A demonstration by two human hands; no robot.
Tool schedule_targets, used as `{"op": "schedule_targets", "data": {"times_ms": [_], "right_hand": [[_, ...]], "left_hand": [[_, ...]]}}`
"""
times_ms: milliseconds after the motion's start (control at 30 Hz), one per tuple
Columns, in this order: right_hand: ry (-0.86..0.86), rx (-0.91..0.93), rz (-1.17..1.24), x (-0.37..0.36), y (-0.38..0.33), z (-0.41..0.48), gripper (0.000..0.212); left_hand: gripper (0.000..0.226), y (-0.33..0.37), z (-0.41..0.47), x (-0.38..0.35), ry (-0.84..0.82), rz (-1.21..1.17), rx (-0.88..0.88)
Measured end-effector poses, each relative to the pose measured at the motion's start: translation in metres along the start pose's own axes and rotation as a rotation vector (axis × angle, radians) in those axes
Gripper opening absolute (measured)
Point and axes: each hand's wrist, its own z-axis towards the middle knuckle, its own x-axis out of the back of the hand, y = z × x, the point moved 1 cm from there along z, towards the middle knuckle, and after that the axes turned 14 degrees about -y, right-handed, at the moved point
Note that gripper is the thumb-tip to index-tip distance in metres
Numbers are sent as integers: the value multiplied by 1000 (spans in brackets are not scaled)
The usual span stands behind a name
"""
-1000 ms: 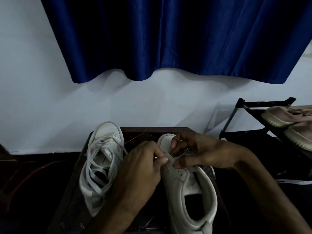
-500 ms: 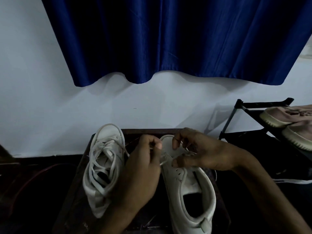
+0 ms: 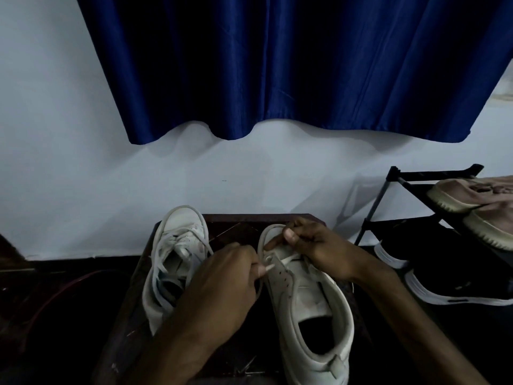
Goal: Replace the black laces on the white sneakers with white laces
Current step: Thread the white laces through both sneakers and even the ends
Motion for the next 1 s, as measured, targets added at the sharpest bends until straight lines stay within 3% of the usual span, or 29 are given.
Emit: {"op": "schedule_targets", "data": {"times_ms": [167,300,400,467,533,567,633,700,733,867,1000], "right_hand": [[0,27,26,0,3,0,35],[6,44,40,-1,1,1,34],[-4,21,35,0,2,1,30],[-5,15,47,0,2,1,31],[1,14,36,0,3,0,35],[1,12,28,0,3,-1,37],[4,3,38,-1,2,-2,42],[14,8,70,-2,1,-3,43],[14,13,74,-1,0,-2,44],[-1,-5,53,-1,-1,1,48],[4,-2,35,-1,0,0,44]], "left_hand": [[21,-16,3,10,-17,-340,69],[31,-10,8,-1,0,-463,87],[35,-5,10,11,63,-885,75],[32,-2,10,29,125,-1230,-43],[28,-1,8,46,175,-1341,-153],[30,-3,7,49,205,-1207,-156],[30,-3,5,42,217,-658,-109],[29,3,1,23,105,-120,-66],[29,4,0,13,59,34,-46],[27,2,5,-7,52,239,12],[15,-1,6,4,80,-35,-70]]}}
